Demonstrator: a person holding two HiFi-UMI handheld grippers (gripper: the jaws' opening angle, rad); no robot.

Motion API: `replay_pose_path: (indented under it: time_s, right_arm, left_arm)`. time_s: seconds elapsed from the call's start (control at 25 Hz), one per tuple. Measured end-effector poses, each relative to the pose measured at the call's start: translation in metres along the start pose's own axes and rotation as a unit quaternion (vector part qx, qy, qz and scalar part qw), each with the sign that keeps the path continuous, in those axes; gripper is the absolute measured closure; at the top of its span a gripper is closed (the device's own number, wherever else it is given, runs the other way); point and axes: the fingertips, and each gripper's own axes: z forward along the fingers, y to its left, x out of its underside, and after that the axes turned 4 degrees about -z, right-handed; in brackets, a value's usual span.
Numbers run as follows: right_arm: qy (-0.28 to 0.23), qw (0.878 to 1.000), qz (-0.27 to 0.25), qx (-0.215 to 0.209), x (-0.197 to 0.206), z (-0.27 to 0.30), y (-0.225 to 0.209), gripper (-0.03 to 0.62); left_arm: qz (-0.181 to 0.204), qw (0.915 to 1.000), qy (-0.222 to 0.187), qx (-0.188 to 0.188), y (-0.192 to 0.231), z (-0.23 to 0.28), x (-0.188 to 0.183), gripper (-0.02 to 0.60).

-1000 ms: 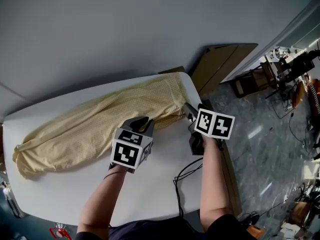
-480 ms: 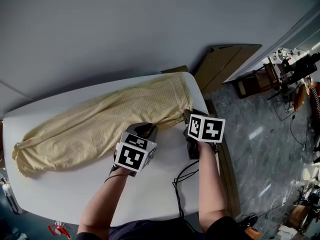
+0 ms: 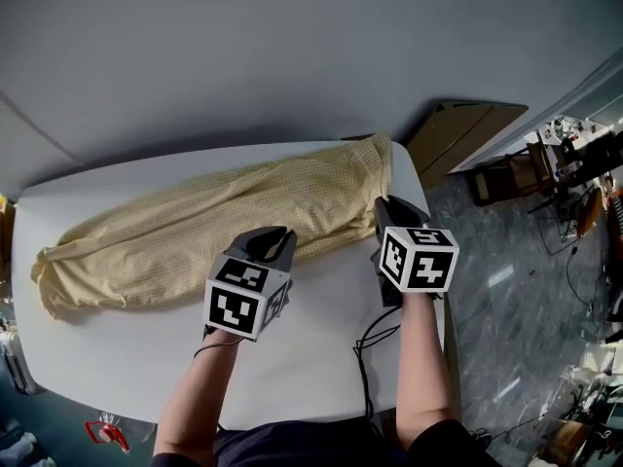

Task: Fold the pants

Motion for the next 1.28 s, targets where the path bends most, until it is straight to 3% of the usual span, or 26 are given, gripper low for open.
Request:
replay_pose_path:
  time_s: [0.36,0.6,0.76,0.84,1.0,1.08,1.16,1.28]
  right_arm:
    - [-0.052,0.991,-0.074,-0.097,-0.052,-0.015,0.152,0.546]
    - [-0.071,0.98,-0.087,-0.164,-0.05,-0.026,0.264,0.546]
    - [-0.108,0.964,-0.083,-0.228,-0.044,-0.039,0.332,0.546]
    - [-0.087,0.959,-0.099,-0.25,-0.025,-0.034,0.36,0.546]
    - [0.011,0.959,-0.149,-0.239,0.033,-0.005,0.388,0.536]
    - [0.055,0.951,-0.165,-0.254,0.054,0.001,0.399,0.469]
    - [0.07,0.944,-0.169,-0.274,0.06,-0.005,0.404,0.399]
    - [0.057,0.943,-0.167,-0.281,0.046,-0.019,0.395,0.387]
  left_arm:
    - [-0.044,0.9969,-0.05,-0.043,0.074,-0.104,0.011,0.553]
    - [-0.063,0.9934,-0.066,-0.07,0.125,-0.175,0.03,0.558]
    - [-0.064,0.9912,-0.08,-0.084,0.148,-0.209,0.034,0.56]
    - [-0.064,0.9908,-0.082,-0.087,0.158,-0.22,0.037,0.56]
    - [-0.067,0.9904,-0.073,-0.096,0.173,-0.23,0.047,0.557]
    - [-0.065,0.9912,-0.065,-0.095,0.174,-0.228,0.051,0.555]
    - [-0.062,0.9922,-0.059,-0.09,0.172,-0.225,0.053,0.554]
    - [-0.057,0.9937,-0.056,-0.08,0.161,-0.213,0.05,0.554]
